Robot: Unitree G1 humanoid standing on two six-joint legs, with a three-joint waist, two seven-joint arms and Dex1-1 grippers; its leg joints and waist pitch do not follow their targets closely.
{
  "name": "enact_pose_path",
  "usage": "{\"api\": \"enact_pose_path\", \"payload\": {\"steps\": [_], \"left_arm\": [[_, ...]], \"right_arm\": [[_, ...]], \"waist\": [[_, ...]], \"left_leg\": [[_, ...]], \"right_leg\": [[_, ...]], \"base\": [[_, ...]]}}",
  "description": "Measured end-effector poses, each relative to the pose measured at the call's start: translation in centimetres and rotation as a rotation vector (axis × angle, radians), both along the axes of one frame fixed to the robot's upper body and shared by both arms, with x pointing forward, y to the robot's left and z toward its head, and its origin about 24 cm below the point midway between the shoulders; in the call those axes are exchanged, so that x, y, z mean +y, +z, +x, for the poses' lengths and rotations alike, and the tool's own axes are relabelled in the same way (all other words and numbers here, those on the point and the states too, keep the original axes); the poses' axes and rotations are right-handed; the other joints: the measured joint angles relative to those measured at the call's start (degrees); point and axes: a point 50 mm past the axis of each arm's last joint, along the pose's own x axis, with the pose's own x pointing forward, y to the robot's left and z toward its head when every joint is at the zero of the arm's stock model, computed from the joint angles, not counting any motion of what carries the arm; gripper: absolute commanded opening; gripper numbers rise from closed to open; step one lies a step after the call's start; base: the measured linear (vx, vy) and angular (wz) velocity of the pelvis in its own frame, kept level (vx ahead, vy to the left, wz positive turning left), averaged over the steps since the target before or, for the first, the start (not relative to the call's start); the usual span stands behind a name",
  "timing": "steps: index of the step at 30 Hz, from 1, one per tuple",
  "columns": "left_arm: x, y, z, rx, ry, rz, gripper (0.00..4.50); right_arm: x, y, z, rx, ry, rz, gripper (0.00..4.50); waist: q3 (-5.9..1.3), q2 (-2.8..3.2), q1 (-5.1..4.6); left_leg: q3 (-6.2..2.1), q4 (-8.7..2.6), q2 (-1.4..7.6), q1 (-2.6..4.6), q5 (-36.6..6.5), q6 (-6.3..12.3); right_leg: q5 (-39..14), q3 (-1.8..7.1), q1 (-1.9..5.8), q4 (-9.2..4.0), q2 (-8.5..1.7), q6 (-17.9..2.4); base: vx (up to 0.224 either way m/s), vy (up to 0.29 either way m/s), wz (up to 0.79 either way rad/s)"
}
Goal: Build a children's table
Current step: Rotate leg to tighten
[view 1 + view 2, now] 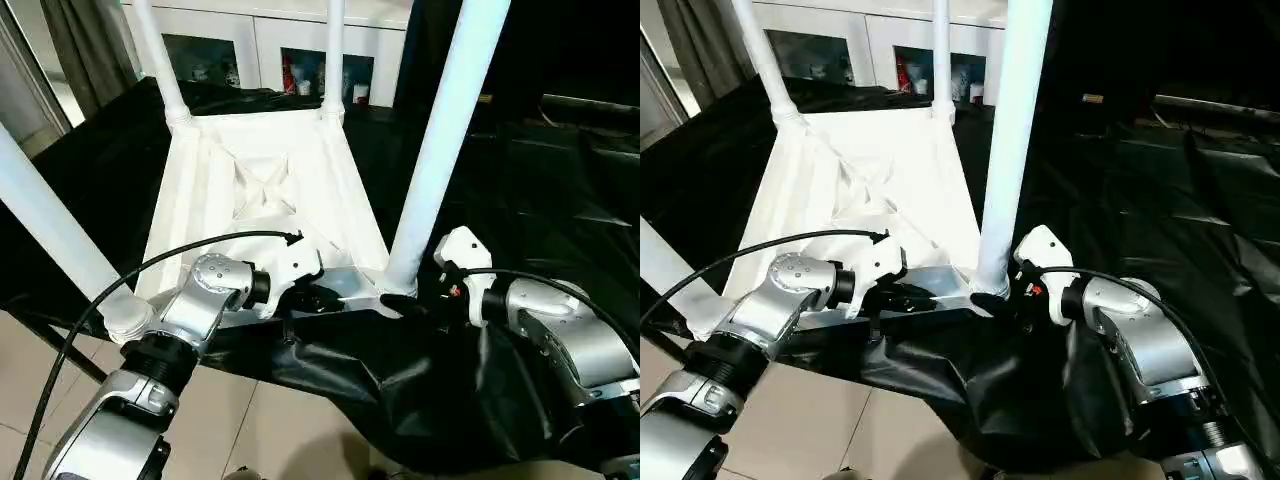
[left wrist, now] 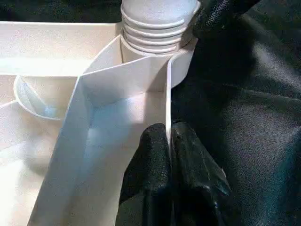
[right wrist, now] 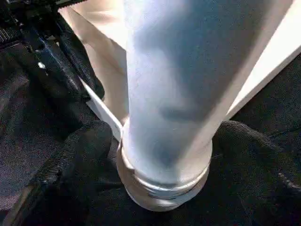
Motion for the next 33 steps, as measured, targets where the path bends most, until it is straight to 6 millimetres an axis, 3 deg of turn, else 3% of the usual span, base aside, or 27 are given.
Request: {"api": "enact_pose_path", "payload": {"steps": [9, 20, 24, 28, 33], "left_arm": [[0.0, -0.1, -0.2, 0.003, -0.005, 0.001, 0.00], [0.2, -0.2, -0.3, 0.007, 0.008, 0.008, 0.00], [-0.6, -0.4, 0.3, -0.017, 0.098, 0.014, 0.00], [-3.4, -0.5, 2.1, -0.034, 0.279, 0.019, 0.00], [-5.7, -0.5, 2.7, -0.045, 0.387, 0.023, 0.00]], "right_arm": [[-0.1, -0.5, -0.3, 0.016, -0.005, -0.002, 2.82], [0.3, -0.9, -0.3, 0.016, -0.026, 0.024, 2.69], [0.9, -1.9, 0.6, -0.014, -0.191, 0.063, 2.68], [2.3, -2.7, 3.0, -0.031, -0.521, 0.135, 2.67], [3.7, -2.9, 4.5, -0.032, -0.740, 0.173, 2.67]], "waist": [[-0.01, 0.01, -0.07], [-0.01, 0.00, -0.27], [-0.13, -0.23, -1.11], [-0.18, -0.42, -2.26], [-0.23, -0.44, -2.65]], "left_leg": [[0.01, 0.00, 0.00, 0.01, 0.0, 0.00], [0.00, -0.01, 0.00, 0.00, 0.0, 0.00], [0.01, 0.02, -0.02, 0.16, 0.0, -0.08], [-0.04, 0.04, -0.06, 0.31, -0.1, -0.47], [-0.16, 0.03, -0.05, 0.21, 0.0, -0.51]], "right_leg": [[0.0, -0.01, 0.00, 0.00, -0.01, 0.0], [0.0, -0.01, 0.00, 0.00, 0.00, 0.0], [0.0, 0.00, 0.11, -0.01, 0.00, 0.0], [0.0, -0.13, 0.39, -0.21, -0.02, 0.0], [0.0, -0.20, 0.48, -0.34, -0.02, 0.0]], "base": [[0.000, 0.000, 0.00], [0.000, 0.000, 0.00], [0.000, 0.000, 0.00], [0.000, 0.000, 0.00], [0.000, 0.000, 0.00]]}}
